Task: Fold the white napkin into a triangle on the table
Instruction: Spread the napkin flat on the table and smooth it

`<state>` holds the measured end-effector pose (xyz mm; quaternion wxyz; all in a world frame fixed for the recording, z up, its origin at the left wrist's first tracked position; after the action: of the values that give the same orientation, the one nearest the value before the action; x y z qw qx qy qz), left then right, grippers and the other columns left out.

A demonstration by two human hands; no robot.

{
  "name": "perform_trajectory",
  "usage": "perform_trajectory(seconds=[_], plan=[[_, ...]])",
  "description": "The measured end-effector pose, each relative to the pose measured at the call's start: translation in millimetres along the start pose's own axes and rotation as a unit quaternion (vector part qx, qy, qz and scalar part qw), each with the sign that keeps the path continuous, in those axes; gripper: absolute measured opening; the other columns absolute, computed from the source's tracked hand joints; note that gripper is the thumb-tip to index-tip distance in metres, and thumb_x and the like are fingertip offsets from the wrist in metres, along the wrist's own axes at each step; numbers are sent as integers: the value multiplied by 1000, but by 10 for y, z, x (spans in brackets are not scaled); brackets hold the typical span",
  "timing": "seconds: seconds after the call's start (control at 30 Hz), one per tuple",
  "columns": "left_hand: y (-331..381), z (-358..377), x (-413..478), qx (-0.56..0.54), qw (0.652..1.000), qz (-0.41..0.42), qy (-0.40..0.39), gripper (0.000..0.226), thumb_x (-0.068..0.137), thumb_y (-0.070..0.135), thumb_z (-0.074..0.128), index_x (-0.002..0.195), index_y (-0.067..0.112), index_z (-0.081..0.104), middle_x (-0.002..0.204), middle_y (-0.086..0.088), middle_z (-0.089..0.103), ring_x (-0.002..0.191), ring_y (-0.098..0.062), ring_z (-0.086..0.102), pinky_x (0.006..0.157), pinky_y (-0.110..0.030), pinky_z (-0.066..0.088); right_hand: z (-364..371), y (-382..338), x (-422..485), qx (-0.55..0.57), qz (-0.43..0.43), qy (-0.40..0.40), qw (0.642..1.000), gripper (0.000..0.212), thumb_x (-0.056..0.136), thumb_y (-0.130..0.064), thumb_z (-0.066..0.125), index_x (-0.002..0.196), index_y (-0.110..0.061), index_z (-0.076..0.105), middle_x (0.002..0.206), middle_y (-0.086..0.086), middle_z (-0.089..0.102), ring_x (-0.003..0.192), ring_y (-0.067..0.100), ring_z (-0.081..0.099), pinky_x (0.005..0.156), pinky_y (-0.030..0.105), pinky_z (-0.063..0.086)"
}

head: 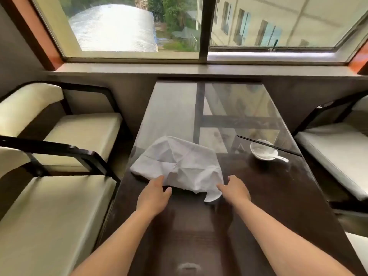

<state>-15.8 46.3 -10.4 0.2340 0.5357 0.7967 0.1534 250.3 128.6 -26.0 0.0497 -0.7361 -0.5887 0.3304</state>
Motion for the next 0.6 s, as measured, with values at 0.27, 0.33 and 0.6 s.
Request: perform_trajectory(seconds=[0.27, 0.33, 0.6], plan=[[-50, 303, 239, -80, 992, -95, -7, 52, 96, 43, 56, 142, 21, 48, 137, -4, 58, 121, -24, 56, 92, -37, 47, 168, 178, 194, 3, 32, -58, 998, 33, 81, -49, 63, 85, -18, 57, 81, 3, 68, 72, 27, 67, 62, 32, 48], [-46, 348, 251, -90, 989, -115, 16, 47, 96, 40, 57, 139, 23, 51, 133, -3, 61, 118, -24, 58, 90, -37, 48, 202, 215, 249, 27, 25, -54, 998, 29, 80, -43, 64, 69, -19, 51, 64, -1, 62, 58, 23, 60, 54, 30, 42], [-47, 299, 422, -69, 980, -162, 89, 34, 90, 31, 66, 123, 23, 64, 117, -4, 65, 103, -27, 62, 74, -32, 44, 256, 259, 338, 178, 13, -63, 982, 25, 83, -24, 62, 63, -20, 48, 65, 2, 55, 64, 23, 54, 65, 43, 54]])
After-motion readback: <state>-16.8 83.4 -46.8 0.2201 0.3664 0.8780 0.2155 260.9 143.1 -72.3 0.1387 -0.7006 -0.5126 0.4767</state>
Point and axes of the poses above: each hand's wrist, its own x-axis towards the middle knuckle, its own z-axis out of the palm, y = z × x, the point moved 5 cm from there along x, towards the middle knuckle
